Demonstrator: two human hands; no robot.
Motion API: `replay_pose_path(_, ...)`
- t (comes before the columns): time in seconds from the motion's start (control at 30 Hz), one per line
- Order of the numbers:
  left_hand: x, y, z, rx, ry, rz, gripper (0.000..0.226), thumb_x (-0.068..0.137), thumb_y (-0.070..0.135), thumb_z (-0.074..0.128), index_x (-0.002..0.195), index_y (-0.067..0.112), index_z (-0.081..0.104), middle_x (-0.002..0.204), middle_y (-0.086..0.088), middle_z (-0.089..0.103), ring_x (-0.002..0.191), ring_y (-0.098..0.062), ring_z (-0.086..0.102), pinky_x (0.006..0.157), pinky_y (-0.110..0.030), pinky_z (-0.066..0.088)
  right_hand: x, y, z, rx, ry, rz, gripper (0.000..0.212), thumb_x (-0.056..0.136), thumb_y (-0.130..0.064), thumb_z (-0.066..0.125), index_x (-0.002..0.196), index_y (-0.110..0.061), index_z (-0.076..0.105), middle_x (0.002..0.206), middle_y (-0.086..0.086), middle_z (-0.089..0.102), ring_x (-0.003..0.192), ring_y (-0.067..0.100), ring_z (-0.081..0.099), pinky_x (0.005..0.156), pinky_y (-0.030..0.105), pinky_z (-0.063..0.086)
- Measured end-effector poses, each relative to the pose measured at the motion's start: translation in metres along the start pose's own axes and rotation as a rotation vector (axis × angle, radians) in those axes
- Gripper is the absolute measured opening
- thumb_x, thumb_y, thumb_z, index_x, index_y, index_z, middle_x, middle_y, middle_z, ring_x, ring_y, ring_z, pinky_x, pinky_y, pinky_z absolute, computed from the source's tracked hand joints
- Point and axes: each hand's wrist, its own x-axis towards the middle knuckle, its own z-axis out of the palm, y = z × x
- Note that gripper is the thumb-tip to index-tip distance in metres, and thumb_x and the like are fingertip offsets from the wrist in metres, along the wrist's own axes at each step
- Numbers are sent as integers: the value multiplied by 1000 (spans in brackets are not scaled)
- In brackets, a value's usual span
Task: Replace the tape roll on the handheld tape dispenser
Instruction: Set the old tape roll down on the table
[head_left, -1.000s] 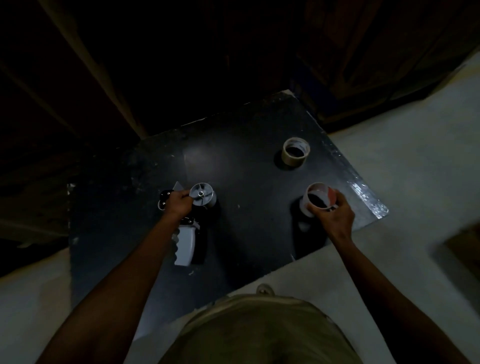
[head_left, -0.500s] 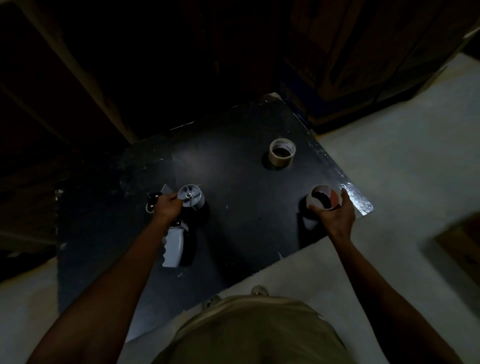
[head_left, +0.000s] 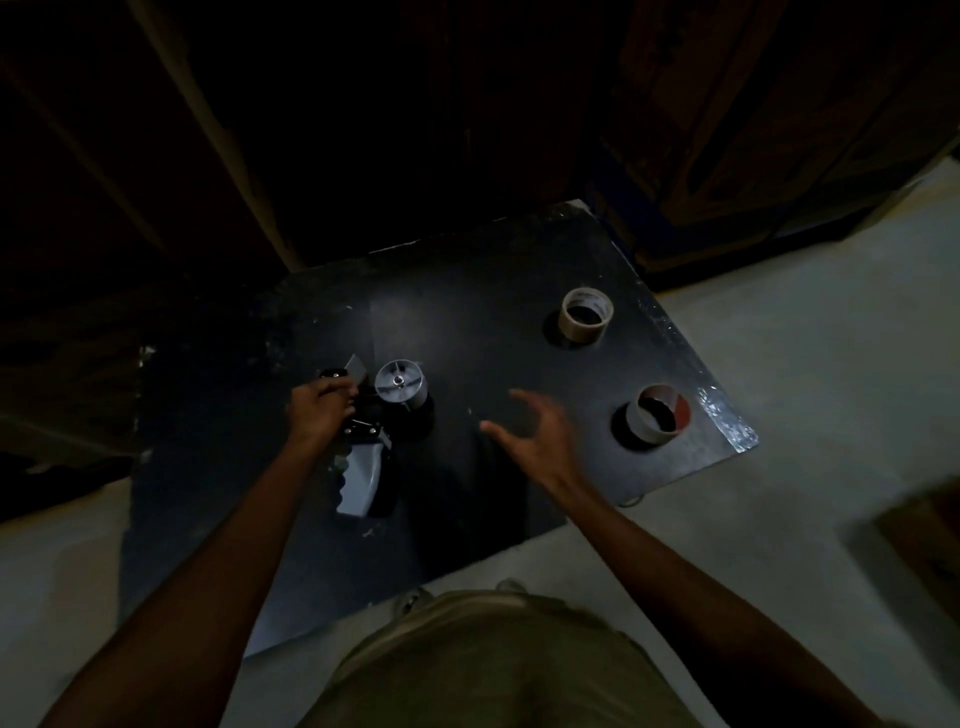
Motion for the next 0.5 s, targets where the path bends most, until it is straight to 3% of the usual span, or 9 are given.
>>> replay_pose_path(0.1,-7,-6,-13,-92,45,5,27,91,-9,49,113,-8,64,87,-15,67,79,-22,65,65,-18,57,-9,-19,39,-15,-293,46,83,64,-67,75,135,-28,56,130,-1,63,122,19,58,109,40,45)
replay_pose_path(0.2,-12,-13,-24,-157,72,-14,26,90,-8,53,115,-10,63,85,-12,67,71,-12,64,58,-12,54,-17,-44,67,47,-555,171,75,77,-49,79,140,-16,52,124,3,65,111,15,62,95,25,50)
replay_pose_path(0.33,-16,-29,-37,-174,80,-80,26,91,-7,52,114,-10,63,66,3,70,57,-2,65,57,-15,53,-22,-67,100,165,-688,313,56,84,-52,71,111,-3,66,96,19,67,93,30,67,84,40,54)
replay_pose_path(0.5,-24,-50,-50,-170,39,-169,30,97,-4,43,123,-10,57,81,-6,62,71,-14,60,68,-25,50,-20,-81,125,311,-789,524,61,82,-55,71,126,-15,60,124,11,64,114,25,61,97,37,51)
